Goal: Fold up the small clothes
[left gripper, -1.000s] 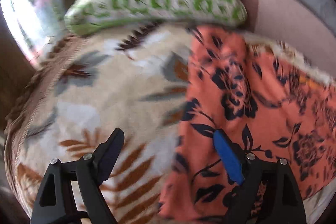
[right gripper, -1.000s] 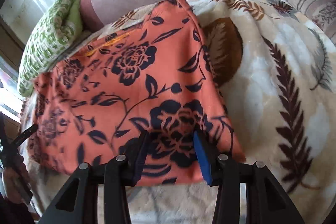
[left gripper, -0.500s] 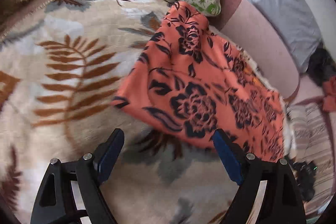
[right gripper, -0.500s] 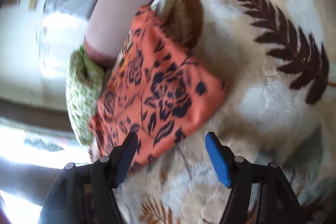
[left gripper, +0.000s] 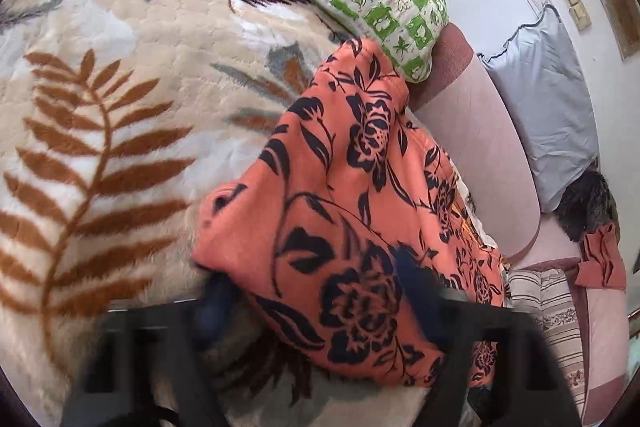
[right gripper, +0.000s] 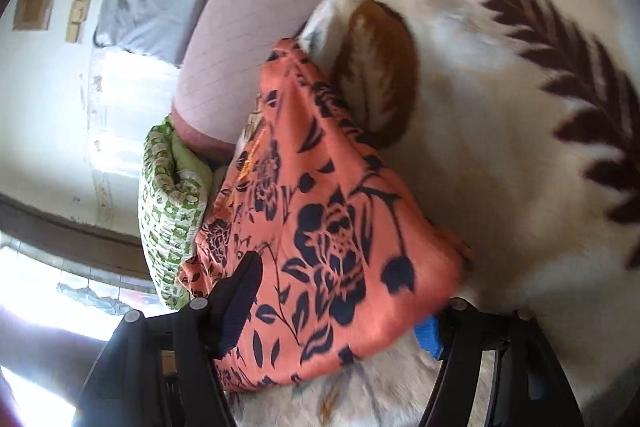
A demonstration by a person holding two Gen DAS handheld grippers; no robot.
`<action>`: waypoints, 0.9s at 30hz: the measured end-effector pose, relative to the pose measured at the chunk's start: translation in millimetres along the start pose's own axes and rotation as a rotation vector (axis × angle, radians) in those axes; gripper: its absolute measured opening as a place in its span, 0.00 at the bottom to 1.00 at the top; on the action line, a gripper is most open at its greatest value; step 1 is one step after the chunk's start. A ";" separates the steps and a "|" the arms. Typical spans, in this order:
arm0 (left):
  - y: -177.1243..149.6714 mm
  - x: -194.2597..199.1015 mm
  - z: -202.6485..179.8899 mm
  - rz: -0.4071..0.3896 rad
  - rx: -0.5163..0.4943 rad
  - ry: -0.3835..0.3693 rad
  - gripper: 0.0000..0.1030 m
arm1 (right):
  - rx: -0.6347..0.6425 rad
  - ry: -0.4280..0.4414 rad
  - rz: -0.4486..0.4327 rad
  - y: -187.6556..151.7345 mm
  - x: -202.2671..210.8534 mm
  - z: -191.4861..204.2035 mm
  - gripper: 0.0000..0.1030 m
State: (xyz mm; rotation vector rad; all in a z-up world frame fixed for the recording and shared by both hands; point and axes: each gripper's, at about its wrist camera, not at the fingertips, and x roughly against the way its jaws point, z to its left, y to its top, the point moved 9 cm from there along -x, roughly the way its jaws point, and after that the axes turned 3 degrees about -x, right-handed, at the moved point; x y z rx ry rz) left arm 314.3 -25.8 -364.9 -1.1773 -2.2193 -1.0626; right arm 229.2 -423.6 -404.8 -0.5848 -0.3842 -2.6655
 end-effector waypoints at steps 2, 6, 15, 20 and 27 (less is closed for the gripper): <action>-0.6 -7.8 1.1 0.012 -0.010 0.008 0.32 | 0.028 -0.012 -0.007 2.2 -5.9 2.5 0.64; 1.0 -7.6 4.3 0.008 -0.024 0.031 0.34 | 0.060 -0.083 -0.001 5.0 -18.4 -6.2 0.36; 10.7 -8.0 -9.4 -0.038 -0.068 0.004 0.17 | 0.127 -0.067 -0.049 4.1 -3.3 7.4 0.22; 14.8 20.9 -25.9 -0.080 -0.095 -0.076 0.12 | 0.179 -0.060 -0.100 -10.3 25.8 26.0 0.20; -30.1 74.4 -4.3 -0.038 -0.079 -0.055 0.13 | 0.198 -0.094 -0.092 -55.1 90.9 24.1 0.19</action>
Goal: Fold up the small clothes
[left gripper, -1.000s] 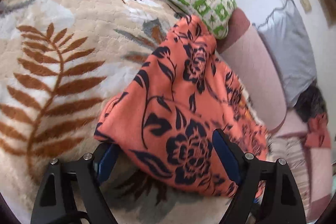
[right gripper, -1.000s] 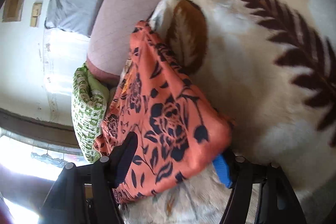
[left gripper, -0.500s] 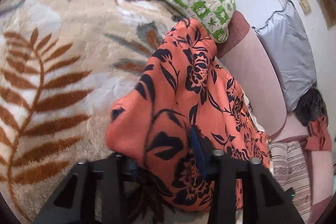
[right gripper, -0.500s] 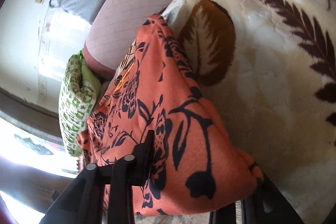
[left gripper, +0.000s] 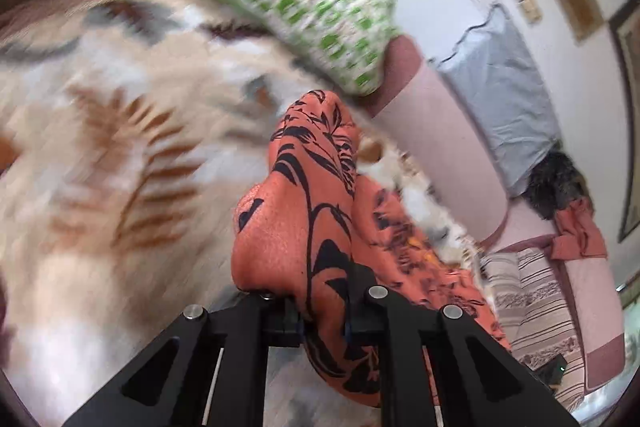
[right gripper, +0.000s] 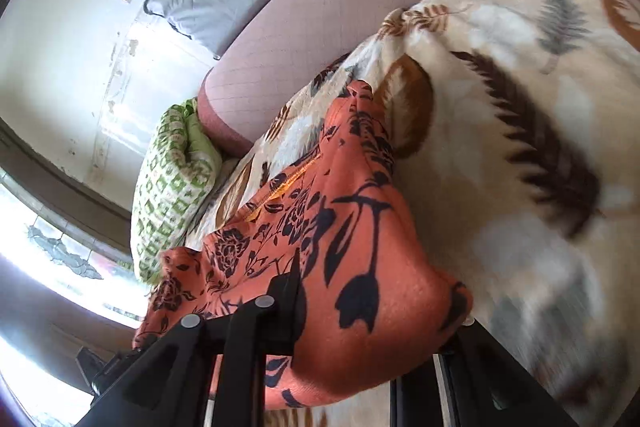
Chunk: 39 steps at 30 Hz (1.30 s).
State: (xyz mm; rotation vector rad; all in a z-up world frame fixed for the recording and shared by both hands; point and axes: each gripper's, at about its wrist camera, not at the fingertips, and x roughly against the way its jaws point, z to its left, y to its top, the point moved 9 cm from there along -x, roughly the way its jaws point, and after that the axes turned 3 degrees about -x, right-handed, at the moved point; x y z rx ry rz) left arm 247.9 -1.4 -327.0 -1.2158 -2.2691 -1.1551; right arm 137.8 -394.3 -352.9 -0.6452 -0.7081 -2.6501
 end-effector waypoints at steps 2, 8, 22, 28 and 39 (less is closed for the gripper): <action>-21.9 -6.4 16.1 0.065 -0.013 0.084 0.16 | -0.003 -0.039 0.084 -19.0 0.4 -13.1 0.23; -27.1 -22.0 37.0 0.111 0.126 0.075 0.40 | -0.091 -0.169 0.202 -48.8 17.8 -37.3 0.64; -21.5 -30.7 32.3 0.065 0.078 0.044 0.25 | 0.394 -0.140 0.251 -70.3 -60.5 141.8 0.36; -20.7 -40.3 31.9 0.095 0.061 0.005 0.35 | 0.419 -0.187 0.288 -66.3 -173.6 175.6 0.36; -2.0 -22.5 -12.2 -0.030 -0.173 -0.068 0.17 | 0.313 -0.186 0.394 -58.5 -200.9 160.7 0.37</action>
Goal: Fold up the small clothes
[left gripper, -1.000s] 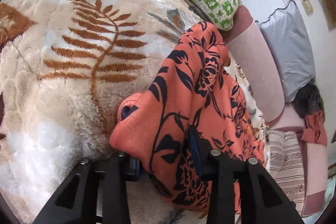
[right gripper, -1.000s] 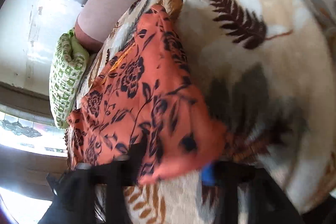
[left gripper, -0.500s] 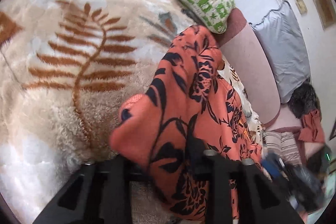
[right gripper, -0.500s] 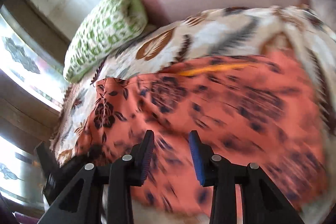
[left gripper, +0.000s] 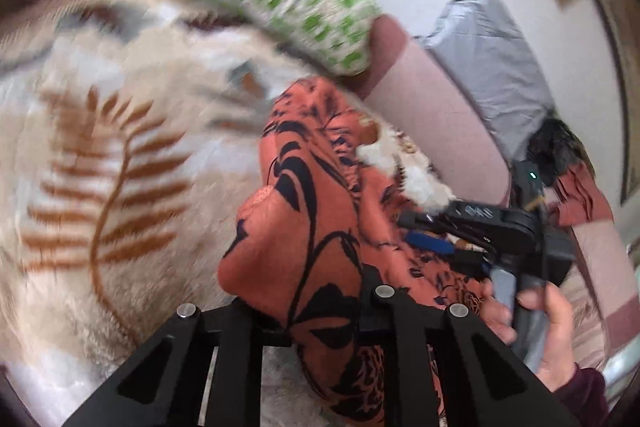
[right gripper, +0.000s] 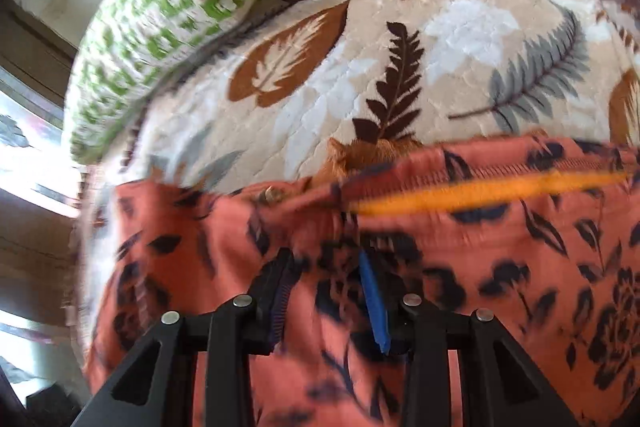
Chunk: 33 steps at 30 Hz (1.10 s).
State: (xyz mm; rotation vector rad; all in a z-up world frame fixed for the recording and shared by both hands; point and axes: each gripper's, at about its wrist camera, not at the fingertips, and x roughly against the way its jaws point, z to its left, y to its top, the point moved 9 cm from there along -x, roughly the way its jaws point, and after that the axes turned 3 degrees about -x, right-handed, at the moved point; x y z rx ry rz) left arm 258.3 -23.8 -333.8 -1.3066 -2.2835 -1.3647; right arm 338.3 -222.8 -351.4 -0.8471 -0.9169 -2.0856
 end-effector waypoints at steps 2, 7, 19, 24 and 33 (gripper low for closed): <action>3.0 8.4 -20.5 -0.043 -0.087 -0.020 0.17 | -0.017 0.052 -0.009 -14.3 29.8 -14.4 0.37; -7.0 21.6 -78.5 -0.102 -0.315 -0.055 0.17 | -0.039 0.111 -0.035 -57.3 94.9 -71.1 0.55; -71.1 6.3 -200.5 -0.029 -0.546 -0.076 0.16 | -0.235 0.529 0.005 -17.8 145.9 -80.9 0.78; -105.4 -15.1 -220.8 0.035 -0.620 -0.050 0.16 | -0.287 0.521 0.073 8.2 122.3 -86.9 0.80; -145.1 -38.0 -243.5 0.106 -0.797 -0.004 0.16 | -0.169 0.279 0.032 9.3 97.6 -125.3 0.17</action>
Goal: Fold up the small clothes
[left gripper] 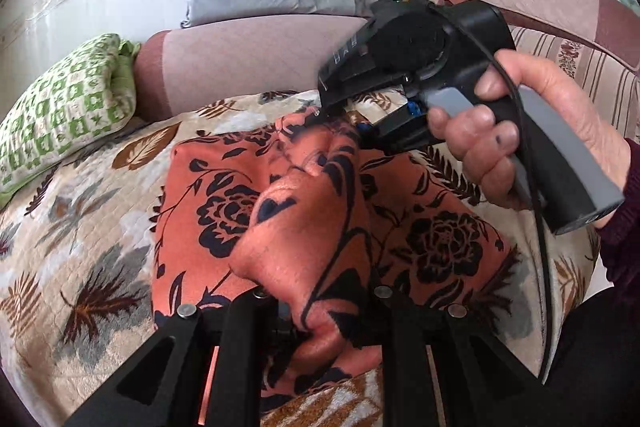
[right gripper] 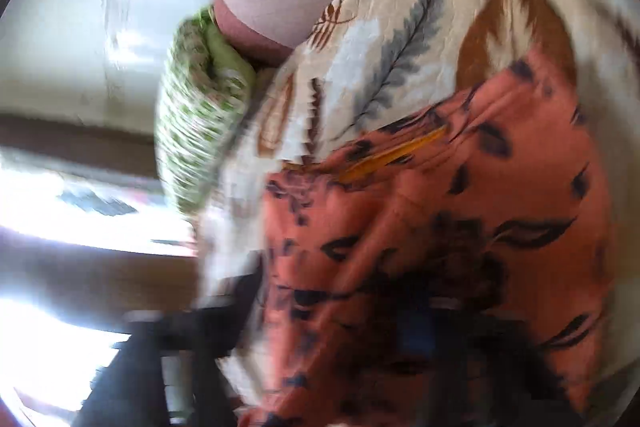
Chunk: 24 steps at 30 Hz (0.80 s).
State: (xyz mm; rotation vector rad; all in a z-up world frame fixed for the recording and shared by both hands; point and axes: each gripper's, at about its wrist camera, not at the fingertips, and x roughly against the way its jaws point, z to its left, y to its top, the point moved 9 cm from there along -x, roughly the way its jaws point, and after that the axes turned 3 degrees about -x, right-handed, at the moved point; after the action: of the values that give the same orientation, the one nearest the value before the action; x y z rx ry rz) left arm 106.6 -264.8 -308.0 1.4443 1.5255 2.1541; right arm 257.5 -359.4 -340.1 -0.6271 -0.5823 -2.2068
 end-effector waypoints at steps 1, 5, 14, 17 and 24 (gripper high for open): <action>4.3 -0.7 -3.7 -0.002 -0.001 -0.012 0.16 | 0.017 -0.001 -0.003 3.1 3.0 -0.9 0.17; 31.1 -9.1 -28.2 -0.022 -0.040 -0.038 0.16 | 0.121 -0.014 -0.040 24.8 21.0 4.2 0.16; 65.6 -70.4 -88.1 0.017 0.001 -0.140 0.17 | 0.203 -0.049 -0.037 82.3 38.0 -37.0 0.16; 59.9 -97.4 -95.5 0.066 -0.022 -0.121 0.18 | 0.160 -0.041 -0.012 91.2 30.3 -65.0 0.17; 43.7 -97.3 -100.7 0.116 -0.103 -0.138 0.48 | -0.031 0.022 0.012 93.4 6.5 -126.5 0.36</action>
State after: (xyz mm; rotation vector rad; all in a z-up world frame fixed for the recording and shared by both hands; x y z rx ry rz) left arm 99.8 -408.5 -336.6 1.6454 1.2958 2.1108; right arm 293.3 -493.1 -414.9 -0.6203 -0.5324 -2.2123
